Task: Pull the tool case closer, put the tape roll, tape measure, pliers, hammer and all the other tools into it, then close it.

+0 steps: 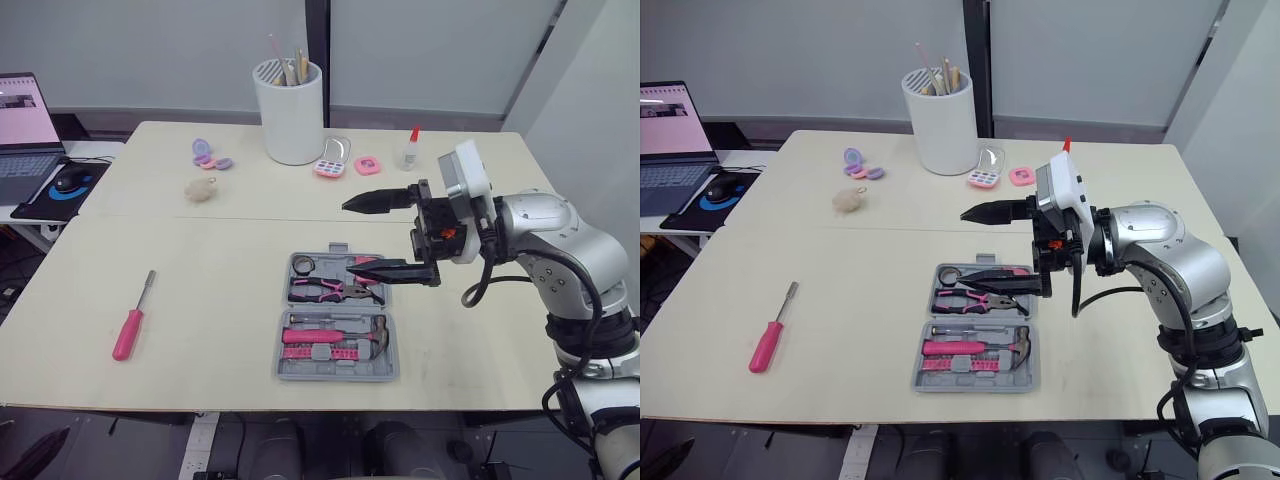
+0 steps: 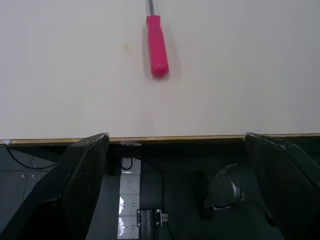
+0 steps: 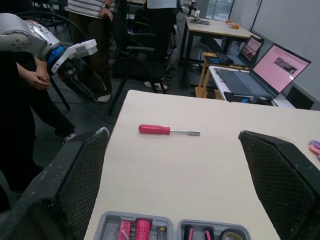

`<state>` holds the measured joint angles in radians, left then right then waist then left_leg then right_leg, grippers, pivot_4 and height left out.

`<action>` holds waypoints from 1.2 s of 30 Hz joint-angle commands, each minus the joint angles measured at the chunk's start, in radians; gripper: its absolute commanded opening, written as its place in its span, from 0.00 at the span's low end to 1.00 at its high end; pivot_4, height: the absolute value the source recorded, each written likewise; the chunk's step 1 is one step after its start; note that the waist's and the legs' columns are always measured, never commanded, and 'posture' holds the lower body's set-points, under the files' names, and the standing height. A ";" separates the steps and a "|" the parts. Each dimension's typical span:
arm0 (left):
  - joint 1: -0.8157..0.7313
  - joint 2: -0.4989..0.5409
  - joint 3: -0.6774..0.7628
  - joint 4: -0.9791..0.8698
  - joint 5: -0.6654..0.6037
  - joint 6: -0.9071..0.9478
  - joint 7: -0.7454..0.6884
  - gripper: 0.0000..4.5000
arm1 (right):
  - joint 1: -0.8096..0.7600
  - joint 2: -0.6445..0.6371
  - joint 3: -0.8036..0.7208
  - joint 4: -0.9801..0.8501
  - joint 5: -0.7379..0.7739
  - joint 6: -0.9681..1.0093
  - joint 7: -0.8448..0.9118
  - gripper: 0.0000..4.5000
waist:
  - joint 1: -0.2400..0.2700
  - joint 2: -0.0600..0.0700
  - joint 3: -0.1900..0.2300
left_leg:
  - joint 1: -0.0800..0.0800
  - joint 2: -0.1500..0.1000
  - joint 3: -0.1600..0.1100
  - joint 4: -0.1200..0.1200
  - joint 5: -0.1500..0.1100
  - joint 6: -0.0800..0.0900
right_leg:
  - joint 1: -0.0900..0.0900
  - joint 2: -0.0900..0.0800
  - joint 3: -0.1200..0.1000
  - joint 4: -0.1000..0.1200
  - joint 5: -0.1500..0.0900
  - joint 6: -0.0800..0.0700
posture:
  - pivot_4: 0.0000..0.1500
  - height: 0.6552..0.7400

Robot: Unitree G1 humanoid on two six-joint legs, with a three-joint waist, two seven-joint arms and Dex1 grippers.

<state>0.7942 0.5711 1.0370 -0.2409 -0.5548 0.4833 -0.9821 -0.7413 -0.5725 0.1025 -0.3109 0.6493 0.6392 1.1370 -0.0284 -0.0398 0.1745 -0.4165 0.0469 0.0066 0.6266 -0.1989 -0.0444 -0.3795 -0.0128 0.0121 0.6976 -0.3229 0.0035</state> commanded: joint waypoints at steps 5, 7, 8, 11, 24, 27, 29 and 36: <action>-0.126 0.050 -0.014 -0.019 -0.013 0.029 0.164 1.00 | -0.017 -0.012 -0.002 -0.005 -0.022 -0.038 0.005 0.99 | 0.000 0.000 0.000 | 0.000 0.000 0.000 0.000 0.000 0.000 | 0.000 0.000 -0.001 0.000 0.000 0.000 | 1.00 1.00; -0.186 0.089 -0.065 -0.005 0.003 0.081 0.216 1.00 | -0.012 -0.012 -0.002 -0.008 -0.027 -0.039 -0.002 0.99 | 0.001 0.000 0.000 | 0.000 0.000 -0.001 0.000 0.000 0.000 | 0.000 0.000 0.000 0.000 0.000 0.000 | 1.00 1.00; -0.220 0.108 -0.094 0.003 0.004 0.116 0.240 1.00 | -0.010 -0.012 -0.002 -0.009 -0.030 -0.040 -0.005 0.99 | 0.001 0.000 0.000 | 0.000 0.000 -0.001 0.000 0.000 0.000 | 0.000 0.000 -0.001 0.000 0.000 0.000 | 1.00 1.00; -0.351 0.148 -0.177 0.054 0.022 0.174 0.316 1.00 | -0.002 -0.017 0.002 -0.015 -0.044 -0.043 -0.009 0.99 | 0.000 0.000 0.000 | 0.000 0.000 -0.001 0.000 0.000 0.000 | 0.000 0.000 0.000 0.000 0.000 0.000 | 1.00 1.00; -0.739 0.181 -0.528 0.480 0.233 0.037 0.399 1.00 | 0.019 -0.059 -0.015 -0.076 -0.029 0.006 -0.056 0.99 | -0.001 0.000 0.000 | -0.001 -0.001 -0.001 -0.001 0.000 0.000 | 0.000 0.000 -0.001 0.001 0.001 0.001 | 1.00 1.00; -0.796 0.179 -0.576 0.551 0.262 -0.007 0.392 1.00 | 0.015 -0.066 -0.017 -0.077 -0.027 0.012 -0.065 0.99 | -0.001 0.000 0.000 | -0.001 -0.001 -0.001 0.000 0.000 0.000 | 0.000 0.000 -0.001 0.001 0.001 0.001 | 1.00 1.00; -0.839 0.176 -0.602 0.602 0.276 -0.035 0.389 1.00 | 0.013 -0.069 -0.018 -0.080 -0.024 0.017 -0.070 0.99 | -0.002 0.000 0.000 | -0.001 -0.001 -0.001 0.000 0.000 0.000 | 0.000 -0.001 -0.001 0.001 0.001 0.001 | 1.00 1.00; -0.916 0.174 -0.651 0.712 0.310 -0.073 0.401 1.00 | 0.009 -0.082 -0.022 -0.089 -0.021 0.030 -0.077 0.99 | -0.002 0.000 0.000 | -0.001 -0.001 -0.001 0.000 0.000 0.000 | 0.000 -0.001 -0.001 0.001 0.001 0.001 | 1.00 1.00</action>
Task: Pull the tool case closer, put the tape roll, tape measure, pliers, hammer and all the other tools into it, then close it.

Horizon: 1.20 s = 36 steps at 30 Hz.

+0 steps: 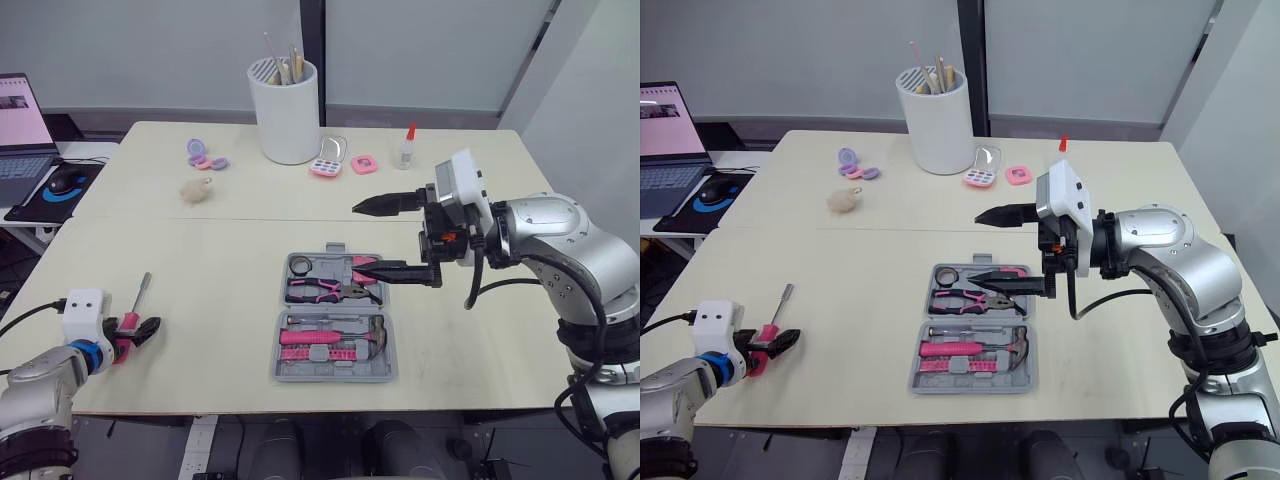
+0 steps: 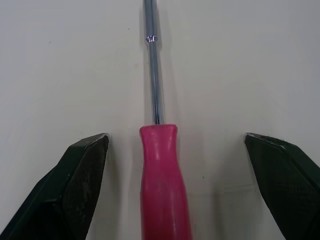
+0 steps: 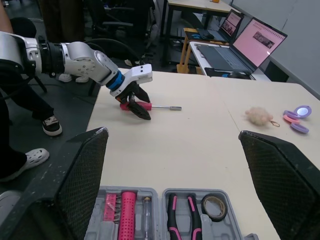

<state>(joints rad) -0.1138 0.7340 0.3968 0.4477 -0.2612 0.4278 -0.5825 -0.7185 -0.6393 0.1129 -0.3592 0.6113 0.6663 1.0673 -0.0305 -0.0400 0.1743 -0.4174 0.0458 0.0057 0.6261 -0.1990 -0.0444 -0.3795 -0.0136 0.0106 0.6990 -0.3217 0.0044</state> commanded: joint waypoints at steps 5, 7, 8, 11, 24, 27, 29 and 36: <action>0.008 0.008 -0.001 0.003 0.006 0.030 0.019 0.73 | -0.014 -0.021 -0.041 -0.051 0.027 0.016 -0.017 1.00 | -0.001 0.000 0.000 | 0.000 0.000 0.000 0.000 0.000 0.000 | 0.000 0.000 0.000 0.001 0.000 0.000 | 1.00 1.00; 0.022 0.008 0.009 -0.013 0.002 0.041 0.025 0.57 | -0.013 -0.021 -0.043 -0.056 0.031 0.021 -0.021 1.00 | -0.002 0.000 0.000 | 0.000 0.000 0.000 0.000 0.000 0.000 | 0.000 0.000 0.000 0.001 0.000 0.000 | 1.00 1.00; 0.029 0.009 0.012 -0.019 0.002 0.047 0.028 0.50 | -0.013 -0.021 -0.043 -0.056 0.031 0.022 -0.021 1.00 | -0.003 0.000 0.000 | 0.000 0.000 0.000 0.000 0.000 0.000 | 0.000 0.000 0.000 0.001 0.000 0.000 | 1.00 1.00; 0.052 0.011 0.024 -0.019 0.004 0.051 0.046 0.29 | -0.010 -0.020 -0.043 -0.057 0.033 0.024 -0.024 1.00 | -0.003 0.000 0.000 | 0.001 0.000 0.000 0.000 0.000 0.000 | 0.000 0.000 0.000 0.001 0.000 0.000 | 1.00 1.00; 0.219 0.143 0.056 -0.333 -0.032 0.022 -0.133 0.16 | 0.016 -0.071 -0.042 -0.061 0.034 0.022 0.013 1.00 | -0.003 -0.003 0.001 | 0.000 0.001 0.000 -0.001 0.000 0.000 | 0.000 0.000 0.000 0.000 0.000 0.000 | 1.00 1.00; 0.325 0.223 0.091 -0.555 -0.100 0.073 -0.272 0.16 | 0.040 -0.106 -0.045 -0.065 0.023 0.000 0.031 1.00 | 0.004 -0.001 0.002 | -0.001 0.000 0.000 -0.002 0.000 0.000 | -0.001 -0.002 -0.001 -0.001 0.000 -0.001 | 1.00 1.00; 0.357 0.276 0.115 -0.693 -0.164 0.138 -0.347 0.16 | 0.060 -0.137 -0.038 -0.062 -0.010 -0.032 0.048 1.00 | 0.009 0.000 0.003 | -0.001 -0.001 0.000 -0.001 0.000 0.000 | 0.000 -0.005 -0.002 -0.002 0.000 -0.001 | 1.00 1.00; 0.257 0.410 -0.030 -1.031 -0.336 0.318 -0.452 0.16 | 0.121 -0.207 -0.035 -0.077 -0.036 -0.035 0.075 1.00 | 0.005 0.004 0.005 | 0.000 -0.001 0.002 -0.002 0.000 0.000 | 0.000 -0.003 -0.001 -0.002 0.000 -0.001 | 1.00 1.00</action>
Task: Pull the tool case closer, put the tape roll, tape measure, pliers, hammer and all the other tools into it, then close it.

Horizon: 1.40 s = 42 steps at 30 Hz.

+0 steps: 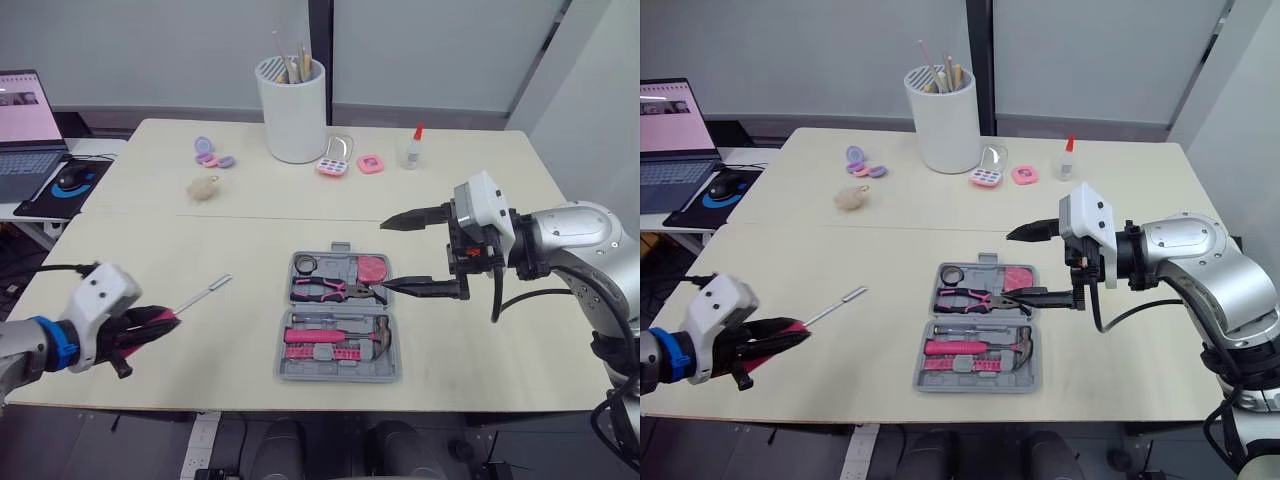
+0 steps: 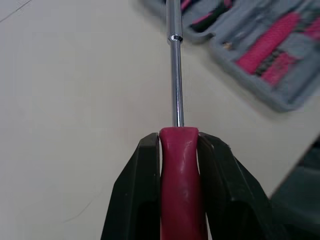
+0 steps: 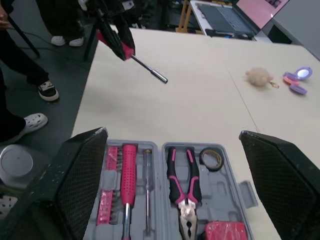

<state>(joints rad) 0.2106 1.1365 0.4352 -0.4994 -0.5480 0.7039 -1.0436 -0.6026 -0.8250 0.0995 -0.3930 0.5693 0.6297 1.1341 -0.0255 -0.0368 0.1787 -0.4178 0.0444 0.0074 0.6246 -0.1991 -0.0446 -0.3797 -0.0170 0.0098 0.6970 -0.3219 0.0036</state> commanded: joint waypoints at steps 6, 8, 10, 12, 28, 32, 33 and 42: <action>-0.300 -0.016 -0.399 -0.181 0.008 0.035 0.013 0.16 | 0.069 -0.103 -0.035 -0.118 0.029 0.068 0.013 1.00 | -0.004 0.002 0.001 | 0.000 0.001 0.001 0.001 0.000 0.000 | -0.001 0.007 0.005 0.000 0.000 0.001 | 1.00 1.00; -0.352 -0.043 -0.519 -0.172 0.076 0.000 0.015 0.16 | 0.097 -0.134 -0.045 -0.152 0.046 0.090 0.020 1.00 | -0.003 0.002 0.001 | 0.000 0.002 0.000 0.001 0.000 0.000 | 0.000 0.009 0.005 0.000 0.000 0.001 | 1.00 1.00; -0.387 -0.077 -0.624 -0.151 0.151 -0.036 0.018 0.16 | 0.117 -0.153 -0.058 -0.179 0.063 0.111 0.015 1.00 | -0.004 0.002 0.001 | 0.000 0.003 0.000 0.001 0.000 0.000 | 0.000 0.011 0.006 0.000 0.000 0.001 | 1.00 1.00; -0.412 -0.107 -0.697 -0.134 0.205 -0.063 0.016 0.16 | 0.136 -0.165 -0.073 -0.200 0.072 0.120 0.004 1.00 | -0.005 0.002 0.001 | 0.000 0.003 0.000 0.001 0.000 0.000 | 0.000 0.014 0.006 0.000 0.000 0.001 | 1.00 1.00; -0.513 -0.290 -0.984 0.056 0.533 -0.218 0.016 0.16 | 0.246 -0.226 -0.131 -0.310 0.117 0.191 -0.069 1.00 | -0.001 0.002 0.001 | -0.001 0.003 0.000 0.003 0.000 0.000 | 0.000 0.015 0.006 0.000 -0.001 0.004 | 1.00 1.00; -0.530 -0.342 -1.015 0.080 0.574 -0.208 0.014 0.16 | 0.259 -0.238 -0.139 -0.319 0.129 0.200 -0.078 1.00 | 0.000 0.002 0.001 | -0.001 0.002 0.000 0.003 0.000 0.000 | 0.000 0.015 0.006 0.000 -0.001 0.004 | 1.00 1.00; -0.531 -0.350 -1.020 0.080 0.582 -0.202 0.013 0.16 | 0.261 -0.241 -0.141 -0.322 0.132 0.202 -0.079 1.00 | 0.000 0.002 0.001 | -0.001 0.002 0.000 0.003 0.000 0.000 | 0.000 0.015 0.006 0.000 -0.001 0.004 | 1.00 1.00; -0.550 -0.413 -1.059 0.073 0.645 -0.126 0.008 0.16 | 0.262 -0.257 -0.147 -0.325 0.142 0.212 -0.077 1.00 | -0.001 0.002 0.001 | -0.001 0.002 -0.001 0.003 0.000 0.000 | 0.000 0.016 0.006 0.000 -0.001 0.004 | 1.00 1.00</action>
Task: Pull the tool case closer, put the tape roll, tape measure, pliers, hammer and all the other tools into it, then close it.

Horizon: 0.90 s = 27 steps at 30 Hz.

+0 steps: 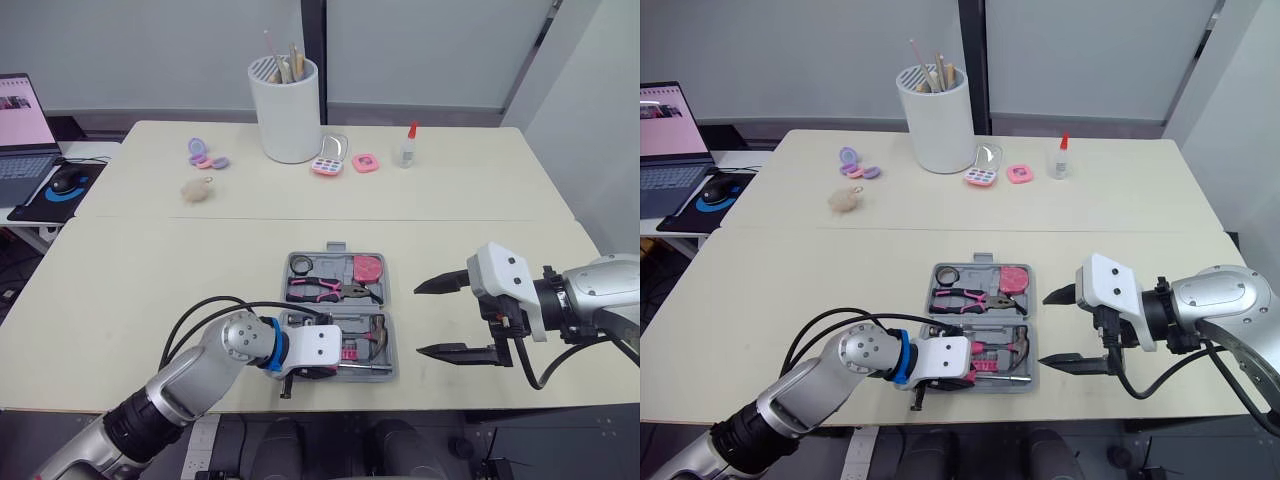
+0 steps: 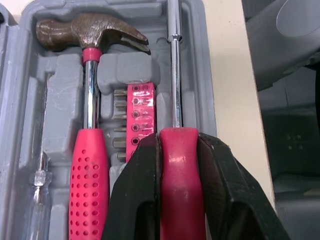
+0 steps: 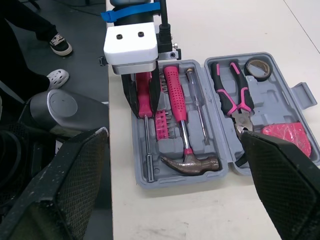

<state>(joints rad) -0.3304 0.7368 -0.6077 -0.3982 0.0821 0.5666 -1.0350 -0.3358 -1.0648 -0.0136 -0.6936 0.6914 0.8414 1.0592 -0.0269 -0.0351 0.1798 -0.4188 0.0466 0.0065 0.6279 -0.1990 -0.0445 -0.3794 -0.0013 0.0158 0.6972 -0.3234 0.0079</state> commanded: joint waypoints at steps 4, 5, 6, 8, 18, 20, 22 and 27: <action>-0.004 -0.015 -0.027 -0.043 0.027 0.040 -0.013 0.16 | -0.002 -0.024 -0.039 -0.026 0.025 0.004 -0.002 1.00 | 0.001 0.000 0.000 | 0.000 0.000 0.000 0.000 0.000 0.000 | 0.000 0.000 0.000 0.000 0.000 0.000 | 1.00 1.00; -0.003 -0.013 -0.028 -0.046 0.033 0.042 -0.012 0.16 | 0.000 -0.026 -0.039 -0.025 0.024 0.004 0.000 1.00 | 0.001 0.000 0.000 | 0.000 0.000 0.000 0.000 0.000 0.000 | 0.000 0.000 0.000 0.000 0.000 0.000 | 1.00 1.00; -0.001 -0.012 -0.029 -0.049 0.038 0.045 -0.010 0.16 | 0.001 -0.027 -0.040 -0.026 0.024 0.004 0.000 1.00 | 0.001 0.000 0.000 | 0.000 0.000 0.000 0.000 0.000 0.000 | 0.000 0.000 0.000 0.000 0.000 0.000 | 1.00 1.00; 0.004 -0.015 -0.025 -0.054 0.034 0.054 -0.010 0.16 | 0.003 -0.029 -0.039 -0.025 0.025 0.003 -0.001 1.00 | 0.001 0.000 0.000 | 0.000 0.000 0.000 0.000 0.000 0.000 | 0.001 0.000 0.000 0.000 0.000 0.000 | 1.00 1.00; 0.017 -0.029 0.026 -0.085 -0.027 0.075 -0.023 0.63 | 0.000 -0.026 -0.029 -0.016 0.027 -0.003 -0.011 1.00 | 0.000 0.000 0.000 | 0.000 0.000 0.000 0.000 0.000 0.000 | 0.001 0.000 0.000 0.000 0.000 0.000 | 1.00 1.00; 0.017 -0.020 0.074 -0.115 -0.067 0.079 -0.034 0.70 | 0.000 -0.024 -0.023 -0.013 0.022 -0.008 -0.012 1.00 | 0.000 0.000 0.000 | 0.000 0.000 0.000 0.000 0.000 0.000 | 0.001 0.000 0.000 0.000 0.000 0.000 | 1.00 1.00; 0.013 0.001 0.134 -0.152 -0.116 0.094 -0.051 0.70 | -0.002 -0.020 -0.019 -0.006 0.017 -0.013 -0.011 1.00 | 0.000 0.000 0.000 | 0.000 0.000 0.000 0.000 0.000 0.000 | 0.001 0.000 0.000 0.000 0.000 0.000 | 1.00 1.00; 0.019 0.079 0.268 -0.204 -0.225 0.099 -0.096 0.70 | -0.019 -0.008 0.006 0.016 -0.002 -0.039 -0.003 1.00 | -0.002 0.000 0.000 | 0.001 0.001 -0.001 0.000 0.000 0.000 | 0.001 0.000 0.000 0.000 0.000 0.001 | 1.00 1.00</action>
<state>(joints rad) -0.3101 0.8016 -0.3816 -0.5643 -0.1059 0.6705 -1.1143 -0.3347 -1.0758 -0.0037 -0.6727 0.6901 0.8241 1.0476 -0.0286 -0.0349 0.1796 -0.4173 0.0472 0.0058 0.6282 -0.1990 -0.0445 -0.3783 -0.0012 0.0154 0.6975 -0.3238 0.0086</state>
